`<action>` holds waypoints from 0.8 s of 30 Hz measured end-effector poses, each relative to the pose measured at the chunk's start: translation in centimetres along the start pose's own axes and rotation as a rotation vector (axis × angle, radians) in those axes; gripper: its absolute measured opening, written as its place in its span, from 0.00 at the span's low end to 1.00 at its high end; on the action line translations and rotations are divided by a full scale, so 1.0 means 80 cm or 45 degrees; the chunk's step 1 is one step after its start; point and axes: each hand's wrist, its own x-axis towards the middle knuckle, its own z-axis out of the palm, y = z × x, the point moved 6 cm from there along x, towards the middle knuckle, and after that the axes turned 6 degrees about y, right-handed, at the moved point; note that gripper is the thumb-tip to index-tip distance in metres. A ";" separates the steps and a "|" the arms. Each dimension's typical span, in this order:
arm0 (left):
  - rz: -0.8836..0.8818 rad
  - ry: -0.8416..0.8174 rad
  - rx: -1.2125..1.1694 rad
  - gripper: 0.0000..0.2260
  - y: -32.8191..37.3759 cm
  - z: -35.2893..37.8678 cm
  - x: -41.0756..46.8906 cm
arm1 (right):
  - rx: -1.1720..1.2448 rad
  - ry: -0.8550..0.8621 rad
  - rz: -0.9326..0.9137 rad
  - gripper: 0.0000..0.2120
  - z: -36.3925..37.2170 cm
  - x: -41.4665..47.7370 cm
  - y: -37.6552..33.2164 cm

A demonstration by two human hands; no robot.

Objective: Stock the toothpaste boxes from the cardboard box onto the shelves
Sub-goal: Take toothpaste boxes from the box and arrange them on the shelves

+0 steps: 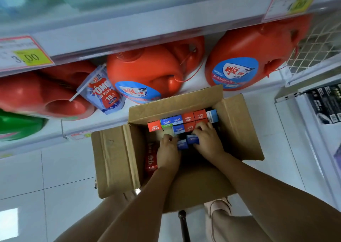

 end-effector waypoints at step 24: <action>-0.669 0.048 -2.201 0.18 0.070 -0.289 -0.211 | 1.716 0.464 0.807 0.17 -0.363 -0.165 -0.084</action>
